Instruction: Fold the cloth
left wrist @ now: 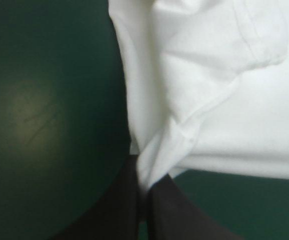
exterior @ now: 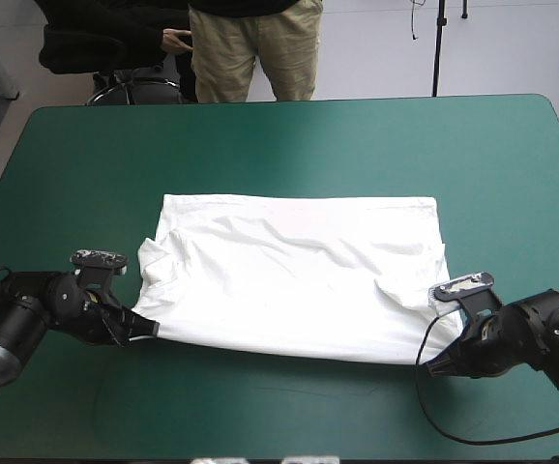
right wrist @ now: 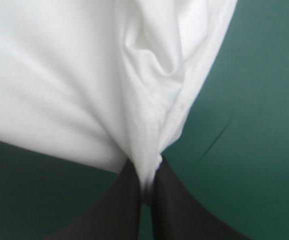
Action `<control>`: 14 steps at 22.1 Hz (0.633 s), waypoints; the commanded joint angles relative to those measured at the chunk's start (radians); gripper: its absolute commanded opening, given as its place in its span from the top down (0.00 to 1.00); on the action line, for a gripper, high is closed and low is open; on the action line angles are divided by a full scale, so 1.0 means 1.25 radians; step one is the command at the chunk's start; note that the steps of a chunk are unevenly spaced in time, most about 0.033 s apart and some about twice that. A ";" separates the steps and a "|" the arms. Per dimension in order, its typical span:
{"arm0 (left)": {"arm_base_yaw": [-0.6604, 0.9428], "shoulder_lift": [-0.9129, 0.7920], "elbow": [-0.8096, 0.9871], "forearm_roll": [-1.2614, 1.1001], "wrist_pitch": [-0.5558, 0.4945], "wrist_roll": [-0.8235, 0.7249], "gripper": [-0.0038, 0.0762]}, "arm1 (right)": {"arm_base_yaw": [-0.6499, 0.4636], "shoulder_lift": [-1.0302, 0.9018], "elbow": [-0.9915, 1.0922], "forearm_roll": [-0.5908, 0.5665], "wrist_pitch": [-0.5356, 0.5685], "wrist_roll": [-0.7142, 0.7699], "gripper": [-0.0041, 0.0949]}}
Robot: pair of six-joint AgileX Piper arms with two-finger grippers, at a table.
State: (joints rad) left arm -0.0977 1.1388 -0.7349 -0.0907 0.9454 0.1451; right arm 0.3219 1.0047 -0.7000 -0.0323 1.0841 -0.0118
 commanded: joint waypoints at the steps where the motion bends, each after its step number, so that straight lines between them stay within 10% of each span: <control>1: -0.001 -0.017 -0.075 0.021 -0.028 -0.007 0.97 | -0.002 -0.011 -0.074 -0.034 -0.037 0.001 0.98; 8: -0.001 0.076 -0.206 0.018 -0.209 -0.020 0.97 | -0.112 0.101 -0.244 -0.048 -0.207 -0.046 0.98; 14: -0.001 0.296 -0.362 -0.064 -0.380 -0.014 0.97 | -0.279 0.353 -0.411 0.267 -0.308 -0.334 0.98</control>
State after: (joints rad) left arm -0.0977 1.4769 -1.1062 -0.1305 0.5767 0.1177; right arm 0.0141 1.3923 -1.1279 0.2069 0.7698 -0.3382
